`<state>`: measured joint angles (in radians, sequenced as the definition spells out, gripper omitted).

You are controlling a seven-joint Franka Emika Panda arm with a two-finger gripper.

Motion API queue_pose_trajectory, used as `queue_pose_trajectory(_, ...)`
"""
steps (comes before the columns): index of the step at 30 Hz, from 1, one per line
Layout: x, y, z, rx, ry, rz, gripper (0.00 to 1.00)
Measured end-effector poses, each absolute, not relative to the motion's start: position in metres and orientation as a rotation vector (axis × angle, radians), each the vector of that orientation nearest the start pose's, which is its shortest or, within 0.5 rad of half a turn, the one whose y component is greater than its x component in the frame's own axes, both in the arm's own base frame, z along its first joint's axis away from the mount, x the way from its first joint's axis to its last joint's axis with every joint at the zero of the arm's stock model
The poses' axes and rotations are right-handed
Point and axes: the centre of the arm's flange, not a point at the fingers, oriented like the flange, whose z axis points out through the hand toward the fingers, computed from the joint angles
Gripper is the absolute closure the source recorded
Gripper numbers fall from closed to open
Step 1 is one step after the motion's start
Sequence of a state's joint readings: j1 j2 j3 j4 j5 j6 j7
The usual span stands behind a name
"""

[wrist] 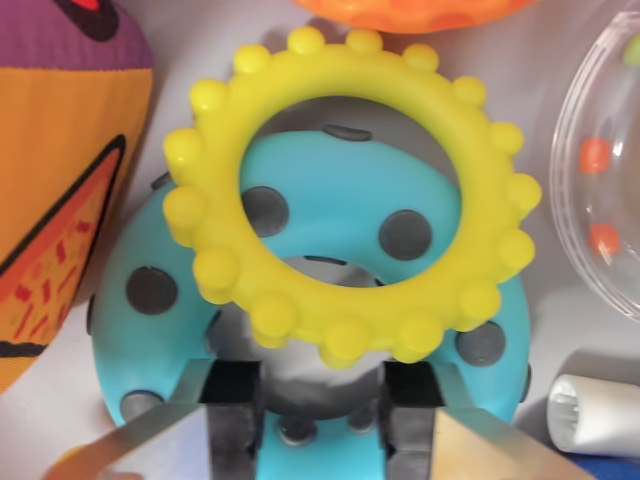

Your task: Pick an object from the bin

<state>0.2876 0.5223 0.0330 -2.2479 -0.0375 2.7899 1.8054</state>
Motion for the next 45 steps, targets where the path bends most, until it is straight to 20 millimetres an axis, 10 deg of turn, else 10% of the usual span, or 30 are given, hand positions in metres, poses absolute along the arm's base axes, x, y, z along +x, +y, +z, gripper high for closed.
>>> queue_pose_trajectory(24,0.508,0.171,0.136,-2.332,2.074,-0.013,1.00)
queue_pose_trajectory(45,0.507,0.171,0.195,-2.334,2.077,-0.016,1.00)
